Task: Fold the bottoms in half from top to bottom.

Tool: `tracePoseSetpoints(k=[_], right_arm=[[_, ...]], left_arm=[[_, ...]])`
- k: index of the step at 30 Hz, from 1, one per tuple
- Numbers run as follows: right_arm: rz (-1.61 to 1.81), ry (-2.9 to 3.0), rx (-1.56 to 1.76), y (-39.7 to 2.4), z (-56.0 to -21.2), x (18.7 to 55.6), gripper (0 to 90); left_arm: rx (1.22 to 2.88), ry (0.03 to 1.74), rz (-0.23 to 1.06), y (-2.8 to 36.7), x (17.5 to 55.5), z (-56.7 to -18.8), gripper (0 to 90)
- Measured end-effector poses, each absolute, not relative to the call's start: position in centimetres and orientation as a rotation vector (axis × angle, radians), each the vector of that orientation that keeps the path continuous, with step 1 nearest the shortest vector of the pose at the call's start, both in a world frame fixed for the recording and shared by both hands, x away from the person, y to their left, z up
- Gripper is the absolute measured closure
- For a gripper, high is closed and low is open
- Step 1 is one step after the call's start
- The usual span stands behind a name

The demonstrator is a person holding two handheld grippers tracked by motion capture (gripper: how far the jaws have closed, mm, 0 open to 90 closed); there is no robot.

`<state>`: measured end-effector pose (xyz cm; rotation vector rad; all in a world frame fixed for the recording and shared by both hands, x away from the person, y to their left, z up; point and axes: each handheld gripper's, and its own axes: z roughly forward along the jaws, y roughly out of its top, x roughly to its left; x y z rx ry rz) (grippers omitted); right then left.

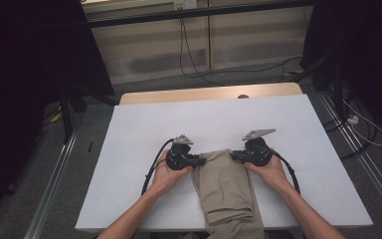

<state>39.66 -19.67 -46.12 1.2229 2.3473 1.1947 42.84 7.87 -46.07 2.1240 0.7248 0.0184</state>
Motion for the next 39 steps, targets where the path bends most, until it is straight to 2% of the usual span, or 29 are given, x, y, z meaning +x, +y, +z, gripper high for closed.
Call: tracePoseSetpoints(k=[6, 17, 30, 39], right_arm=[[1.299, 2.217, 1.229, -20.4, -43.7, 38.9, 85.1], [1.444, 2.012, 1.171, -20.8, -36.5, 39.1, 85.4], [1.508, 1.930, 1.083, -17.4, -29.7, 42.4, 85.6], [1.485, 1.878, 1.091, -17.5, -26.4, 45.2, 85.7]], left_arm=[[2.000, 0.783, 0.029, 8.9, 43.3, -44.0, 82.7], [1.835, 0.756, 0.192, 9.6, 44.4, -37.2, 82.8], [1.746, 0.776, 0.362, 13.2, 46.2, -30.7, 82.8], [1.712, 0.780, 0.407, 11.8, 49.3, -28.5, 82.7]])
